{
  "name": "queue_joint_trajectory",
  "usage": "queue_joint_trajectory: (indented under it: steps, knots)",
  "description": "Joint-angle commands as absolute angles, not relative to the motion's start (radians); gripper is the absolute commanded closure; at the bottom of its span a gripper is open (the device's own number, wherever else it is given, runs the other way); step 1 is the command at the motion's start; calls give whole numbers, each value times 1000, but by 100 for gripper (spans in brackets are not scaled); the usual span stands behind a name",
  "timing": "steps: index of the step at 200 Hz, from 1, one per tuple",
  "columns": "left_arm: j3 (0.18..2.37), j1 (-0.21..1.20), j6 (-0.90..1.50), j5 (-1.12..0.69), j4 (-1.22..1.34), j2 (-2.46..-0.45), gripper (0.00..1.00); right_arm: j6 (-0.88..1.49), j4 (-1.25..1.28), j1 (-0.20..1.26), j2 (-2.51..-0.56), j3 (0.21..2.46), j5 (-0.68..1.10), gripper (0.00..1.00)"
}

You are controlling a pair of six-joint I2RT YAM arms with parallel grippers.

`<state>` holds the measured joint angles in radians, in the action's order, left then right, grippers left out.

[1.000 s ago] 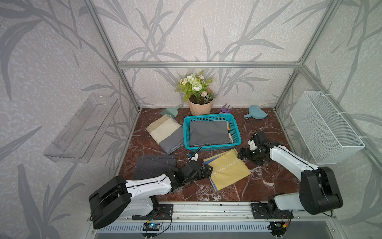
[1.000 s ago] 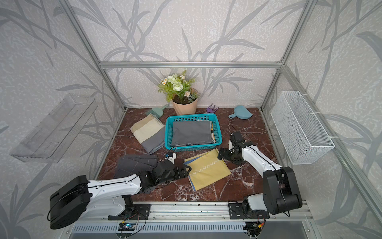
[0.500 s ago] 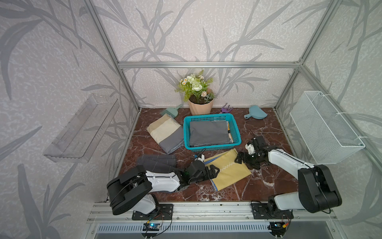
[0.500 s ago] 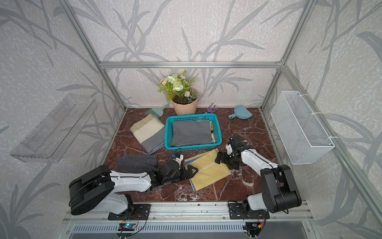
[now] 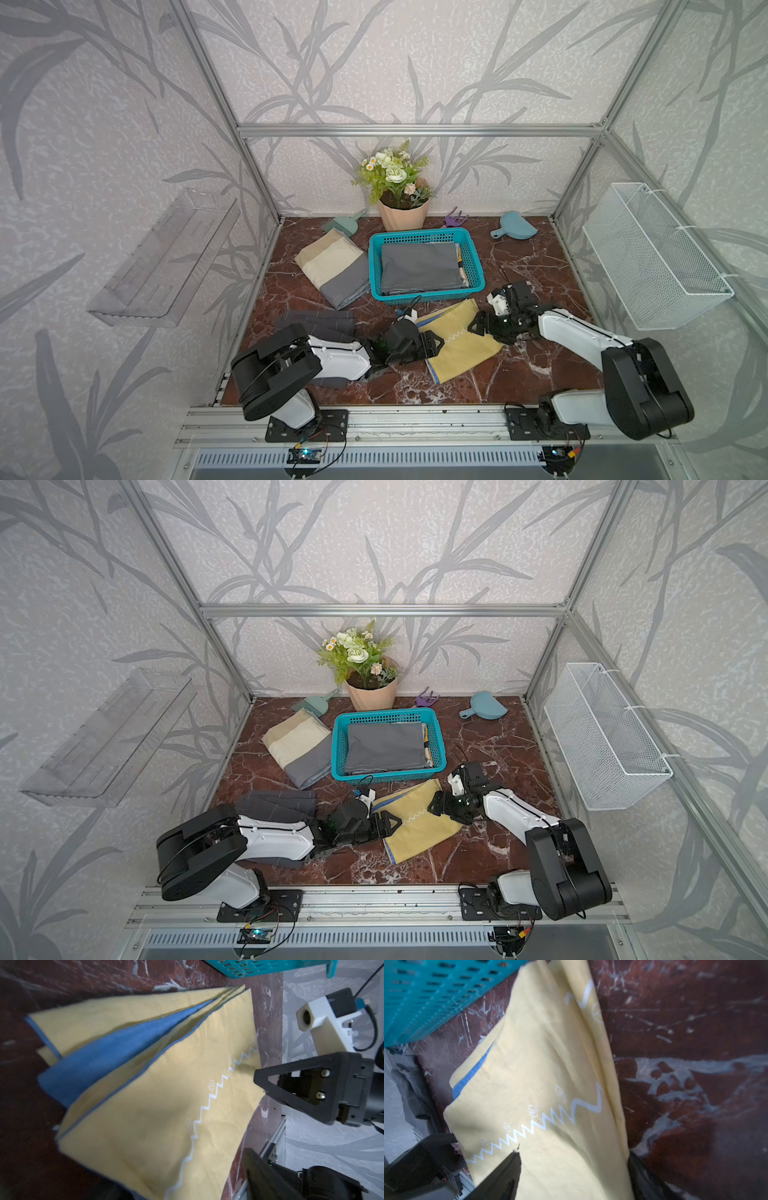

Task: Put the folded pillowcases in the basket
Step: Pick up the pillowcase at the center of the board.

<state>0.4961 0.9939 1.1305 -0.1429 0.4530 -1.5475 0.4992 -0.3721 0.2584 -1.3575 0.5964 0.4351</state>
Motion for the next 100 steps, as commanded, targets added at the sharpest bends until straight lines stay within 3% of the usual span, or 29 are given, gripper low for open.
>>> queue_joint_trajectory:
  steps: [1, 10, 21, 30, 49, 61, 100]
  knots:
    - [502, 994, 1108, -127, 361, -1559, 39, 538, -443, 272, -1359, 544, 426, 29]
    - [500, 993, 1106, -126, 357, -1560, 50, 541, -447, 273, -1356, 539, 420, 35]
    - [501, 993, 1103, -127, 354, -1563, 81, 549, -454, 273, -1354, 538, 409, 45]
    - [504, 992, 1099, -127, 349, -1564, 100, 553, -458, 274, -1355, 537, 406, 55]
    - [516, 992, 1086, -126, 330, -1564, 100, 564, -461, 284, -1353, 540, 402, 83]
    - [524, 992, 1075, -123, 314, -1557, 100, 566, -469, 294, -1346, 545, 392, 94]
    - [567, 994, 999, -88, 200, -1497, 100, 577, -528, 351, -1267, 580, 343, 100]
